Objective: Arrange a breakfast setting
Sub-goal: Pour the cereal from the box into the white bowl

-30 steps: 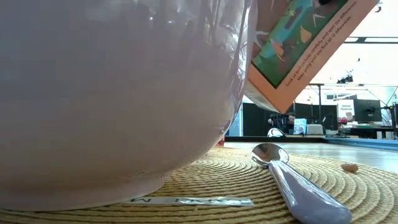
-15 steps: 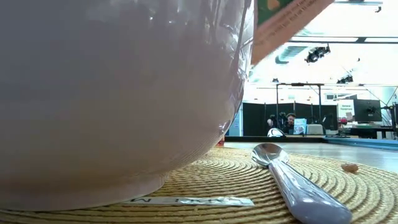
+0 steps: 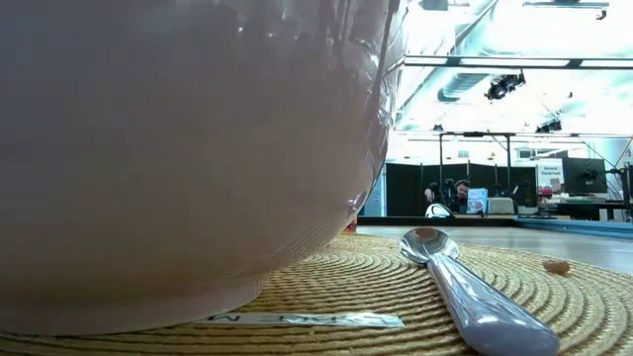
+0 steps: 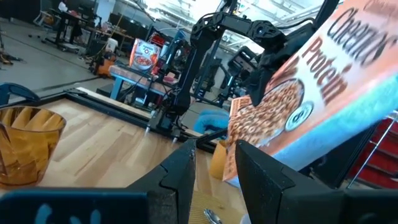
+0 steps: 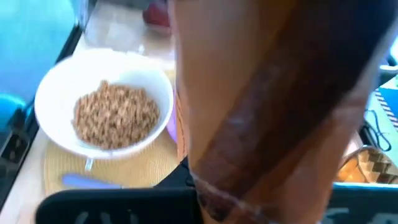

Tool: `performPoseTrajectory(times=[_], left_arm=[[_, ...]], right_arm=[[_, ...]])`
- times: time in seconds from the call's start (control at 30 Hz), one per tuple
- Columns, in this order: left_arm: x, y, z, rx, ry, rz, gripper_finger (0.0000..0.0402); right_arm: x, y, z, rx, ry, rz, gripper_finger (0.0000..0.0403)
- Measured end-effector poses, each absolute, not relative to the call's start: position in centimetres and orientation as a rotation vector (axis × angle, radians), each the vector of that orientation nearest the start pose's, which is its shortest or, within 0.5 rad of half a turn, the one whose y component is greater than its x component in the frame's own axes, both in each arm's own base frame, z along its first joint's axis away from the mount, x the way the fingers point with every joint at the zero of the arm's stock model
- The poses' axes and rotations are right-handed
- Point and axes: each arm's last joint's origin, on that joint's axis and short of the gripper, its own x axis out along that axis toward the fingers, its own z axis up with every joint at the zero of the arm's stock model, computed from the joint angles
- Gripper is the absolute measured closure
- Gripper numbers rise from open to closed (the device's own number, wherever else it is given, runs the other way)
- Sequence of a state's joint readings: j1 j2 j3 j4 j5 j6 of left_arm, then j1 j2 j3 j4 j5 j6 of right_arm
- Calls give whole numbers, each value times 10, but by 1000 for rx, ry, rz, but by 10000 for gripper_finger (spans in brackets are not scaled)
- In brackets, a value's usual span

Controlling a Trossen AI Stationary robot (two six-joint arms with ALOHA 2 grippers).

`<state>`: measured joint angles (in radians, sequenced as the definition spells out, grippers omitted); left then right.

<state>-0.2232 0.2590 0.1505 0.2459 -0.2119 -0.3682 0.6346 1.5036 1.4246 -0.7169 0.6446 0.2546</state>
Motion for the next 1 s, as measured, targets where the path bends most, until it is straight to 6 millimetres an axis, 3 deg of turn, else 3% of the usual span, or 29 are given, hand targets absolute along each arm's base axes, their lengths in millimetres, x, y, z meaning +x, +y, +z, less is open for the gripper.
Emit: performPoseTrajectory(times=[0.6,1.0], left_arm=[[109,-18,217,-421,-130,-38,298],[109,-18,217,-423,-130,-38,298]], right_arm=[[266,158,355,-282,340,-645,373],[267,103,342,-148,300,-976,373]])
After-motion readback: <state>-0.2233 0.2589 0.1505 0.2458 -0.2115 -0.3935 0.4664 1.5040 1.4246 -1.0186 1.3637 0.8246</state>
